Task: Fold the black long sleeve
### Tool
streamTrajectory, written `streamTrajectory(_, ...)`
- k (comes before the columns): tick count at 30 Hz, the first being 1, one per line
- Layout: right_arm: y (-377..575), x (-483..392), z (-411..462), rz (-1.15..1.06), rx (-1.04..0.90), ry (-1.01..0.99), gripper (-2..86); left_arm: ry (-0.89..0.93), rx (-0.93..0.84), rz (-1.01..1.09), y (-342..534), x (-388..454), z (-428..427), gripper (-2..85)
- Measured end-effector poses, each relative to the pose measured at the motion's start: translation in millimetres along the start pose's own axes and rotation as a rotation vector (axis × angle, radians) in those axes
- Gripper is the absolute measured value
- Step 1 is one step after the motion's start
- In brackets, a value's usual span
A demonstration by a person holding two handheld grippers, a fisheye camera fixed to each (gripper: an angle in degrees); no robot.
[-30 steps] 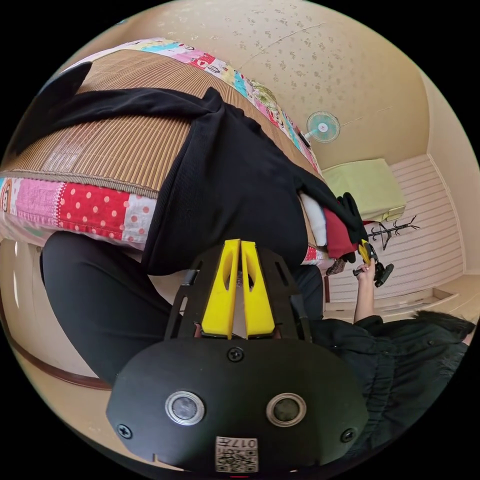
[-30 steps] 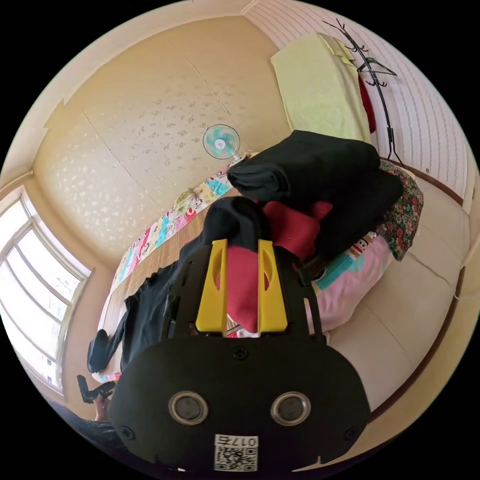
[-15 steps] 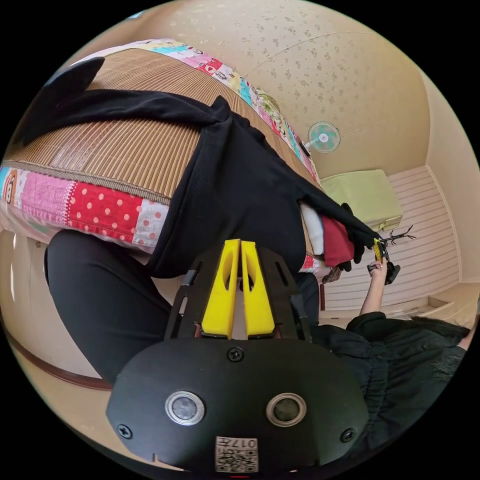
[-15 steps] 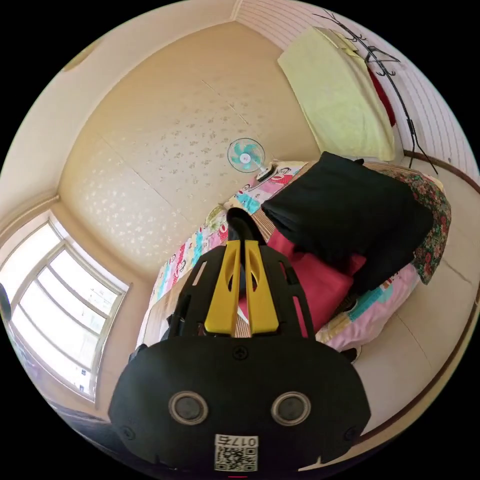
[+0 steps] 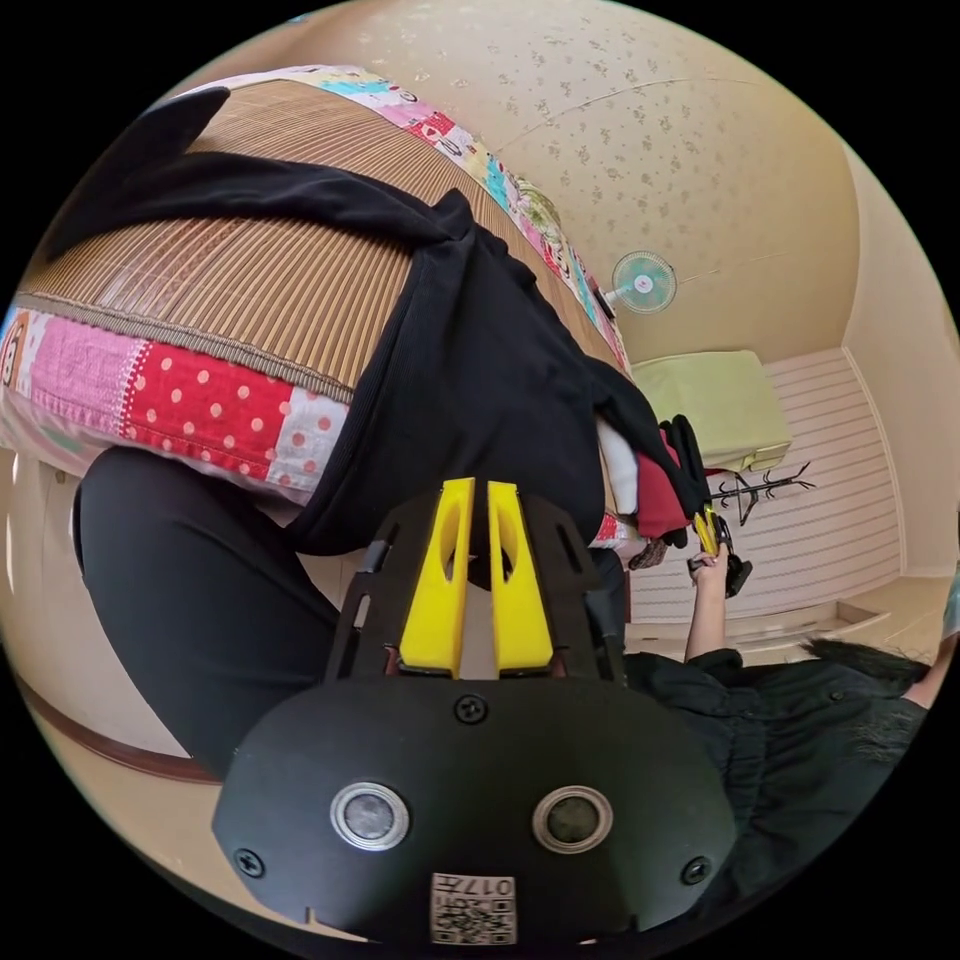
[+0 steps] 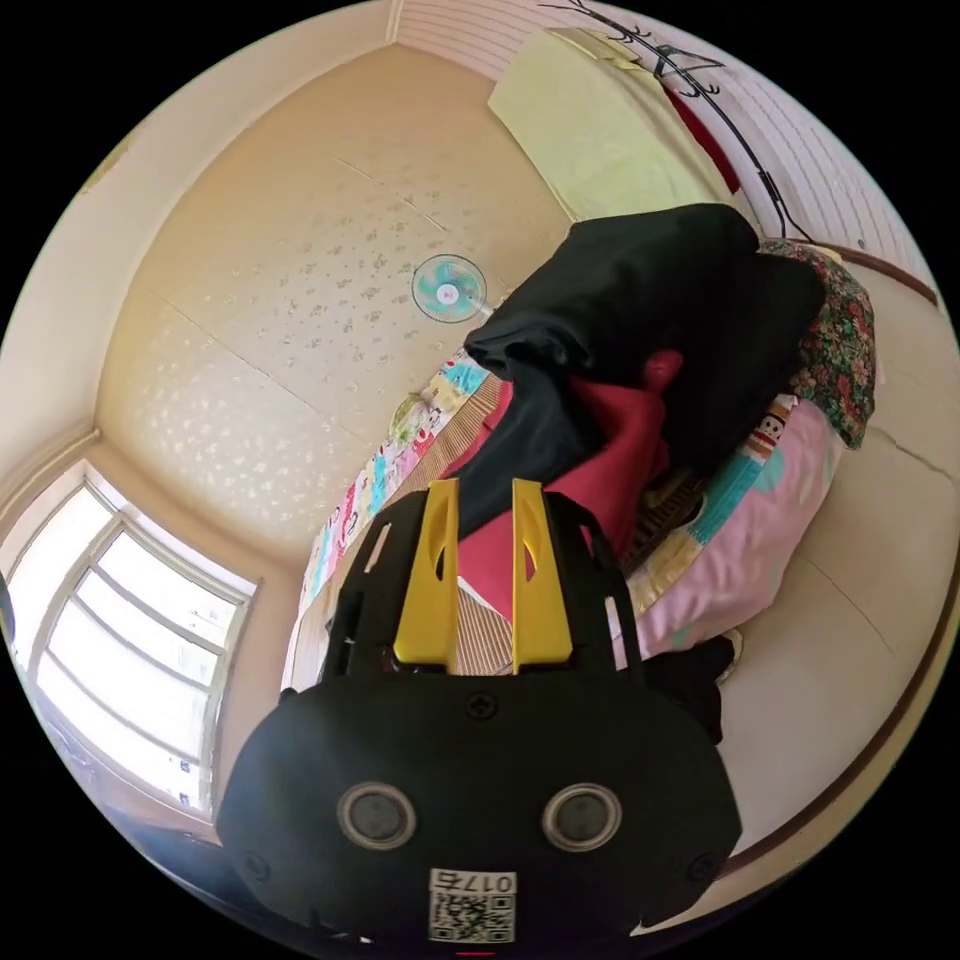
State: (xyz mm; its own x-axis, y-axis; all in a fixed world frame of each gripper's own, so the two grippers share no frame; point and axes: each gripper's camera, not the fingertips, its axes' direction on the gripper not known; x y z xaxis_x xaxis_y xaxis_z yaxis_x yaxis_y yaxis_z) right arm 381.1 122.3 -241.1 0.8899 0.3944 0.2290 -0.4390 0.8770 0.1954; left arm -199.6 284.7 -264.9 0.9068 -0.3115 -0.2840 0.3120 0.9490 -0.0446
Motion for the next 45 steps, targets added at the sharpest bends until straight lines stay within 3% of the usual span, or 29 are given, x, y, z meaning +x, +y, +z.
streamTrajectory(5,-7.5,16.5,19.4,0.187,-0.071,0.027,9.5,0.02,0.04,-0.003,-4.1,-7.2,-30.1,4.2)
streamTrajectory(9,-11.7,11.4,26.8,0.171,-0.048,0.061,7.4,0.057,0.084,-0.048,2.3,-26.7,-58.8,4.4)
streamTrajectory(12,-31.2,-30.2,32.3,0.069,0.011,0.113,4.3,0.07,0.097,-0.081,4.0,-44.9,-81.5,4.7)
streamTrajectory(18,-3.5,-247.4,97.7,-0.434,0.088,-0.081,2.7,0.072,0.194,-0.143,4.7,-75.9,-140.8,6.1)
streamTrajectory(20,47.8,-331.8,154.3,-0.631,0.011,-0.14,2.5,0.088,0.228,-0.171,2.7,-85.7,-154.8,6.3)
streamTrajectory(24,159.2,-385.9,252.9,-0.764,-0.194,-0.261,2.5,0.093,0.354,-0.23,-5.5,-107.1,-189.6,6.7)
streamTrajectory(25,204.0,-389.5,290.2,-0.827,-0.324,-0.26,2.5,0.083,0.379,-0.243,-7.4,-111.1,-194.9,6.8)
streamTrajectory(28,303.4,-362.5,358.9,-0.835,-0.714,-0.197,2.4,0.071,0.517,-0.338,-24.9,-141.6,-221.5,9.7)
streamTrajectory(30,341.0,-338.5,355.6,-0.85,-0.797,-0.239,2.4,0.15,0.596,-0.432,-48.0,-172.3,-238.2,12.7)
streamTrajectory(36,325.8,-253.7,304.0,-0.767,-0.826,-0.255,2.2,0.091,0.677,-0.603,-105.1,-215.7,-244.2,13.9)
streamTrajectory(40,271.1,-196.3,285.3,-0.738,-0.747,-0.073,1.9,0.026,0.715,-0.649,-127.2,-223.5,-217.6,4.8)
streamTrajectory(45,229.5,-153.5,263.0,-0.685,-0.592,0.08,1.4,0.144,0.836,-0.643,-119.7,-198.4,-205.4,3.1)
